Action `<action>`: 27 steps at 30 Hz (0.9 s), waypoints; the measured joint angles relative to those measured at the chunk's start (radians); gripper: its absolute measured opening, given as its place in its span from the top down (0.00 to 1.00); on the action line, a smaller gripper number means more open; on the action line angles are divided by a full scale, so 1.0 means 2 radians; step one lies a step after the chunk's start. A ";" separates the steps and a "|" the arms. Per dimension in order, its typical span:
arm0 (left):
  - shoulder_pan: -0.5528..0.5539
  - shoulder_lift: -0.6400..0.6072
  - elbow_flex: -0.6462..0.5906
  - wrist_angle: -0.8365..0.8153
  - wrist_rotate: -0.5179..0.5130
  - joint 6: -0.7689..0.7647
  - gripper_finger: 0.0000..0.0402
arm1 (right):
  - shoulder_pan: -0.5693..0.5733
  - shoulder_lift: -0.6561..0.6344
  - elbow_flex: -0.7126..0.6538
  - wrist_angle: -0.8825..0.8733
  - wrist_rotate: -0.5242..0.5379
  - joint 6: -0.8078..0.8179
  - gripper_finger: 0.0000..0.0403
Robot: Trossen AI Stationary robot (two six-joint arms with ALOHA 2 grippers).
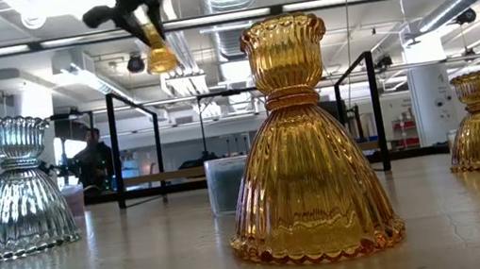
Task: Pick & Place candle stick holders
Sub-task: Put the top left yellow glass candle holder on the shelf
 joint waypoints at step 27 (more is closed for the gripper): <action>0.011 0.142 -0.084 0.125 0.023 0.124 0.65 | -0.022 0.002 0.000 0.066 0.091 0.097 0.93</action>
